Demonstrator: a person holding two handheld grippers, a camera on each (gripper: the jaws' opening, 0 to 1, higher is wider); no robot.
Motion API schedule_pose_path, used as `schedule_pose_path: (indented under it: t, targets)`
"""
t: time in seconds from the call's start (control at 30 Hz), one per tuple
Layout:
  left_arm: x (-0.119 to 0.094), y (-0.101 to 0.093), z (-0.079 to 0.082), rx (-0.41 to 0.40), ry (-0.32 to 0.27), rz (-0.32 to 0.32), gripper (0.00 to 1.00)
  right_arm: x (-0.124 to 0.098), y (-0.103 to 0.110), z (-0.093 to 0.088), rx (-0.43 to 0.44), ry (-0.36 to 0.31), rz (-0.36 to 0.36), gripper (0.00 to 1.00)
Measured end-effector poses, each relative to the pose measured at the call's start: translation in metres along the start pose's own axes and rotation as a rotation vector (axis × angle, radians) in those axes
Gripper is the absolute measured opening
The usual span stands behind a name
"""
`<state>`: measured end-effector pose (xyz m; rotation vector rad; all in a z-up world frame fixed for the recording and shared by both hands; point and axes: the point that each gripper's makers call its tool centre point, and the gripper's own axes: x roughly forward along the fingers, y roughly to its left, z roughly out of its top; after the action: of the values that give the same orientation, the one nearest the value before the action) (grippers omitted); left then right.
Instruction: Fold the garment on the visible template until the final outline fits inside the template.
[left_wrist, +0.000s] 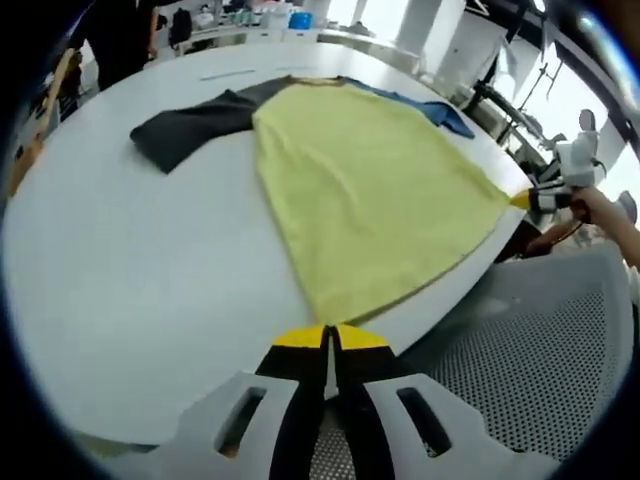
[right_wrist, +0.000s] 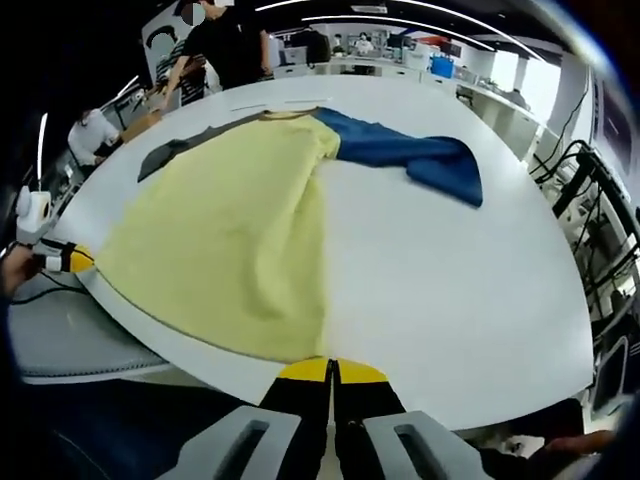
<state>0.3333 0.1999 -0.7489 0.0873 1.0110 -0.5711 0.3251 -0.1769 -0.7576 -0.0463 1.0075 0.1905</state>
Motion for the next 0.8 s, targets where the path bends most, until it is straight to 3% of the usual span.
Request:
schedule_pose_path:
  t: [0.2,0.33,0.43,0.63,0.8]
  targets:
    - [-0.005,0.002,-0.002,0.026,-0.003,0.007,0.10,-0.001,0.004,0.006,0.011,-0.016,0.027,0.00]
    - [-0.009,0.000,0.002,0.036,-0.030,0.000,0.23,-0.007,0.007,0.010,-0.013,-0.013,0.038,0.00]
    - [-0.012,-0.002,0.009,0.050,-0.068,-0.010,0.32,-0.010,0.008,0.019,-0.030,-0.044,0.050,0.15]
    - [-0.015,-0.005,0.028,0.050,-0.160,-0.034,0.48,-0.013,0.013,0.048,-0.090,-0.156,0.091,0.33]
    - [-0.015,-0.005,0.038,0.056,-0.206,-0.037,0.64,-0.012,0.012,0.066,-0.122,-0.197,0.117,0.45]
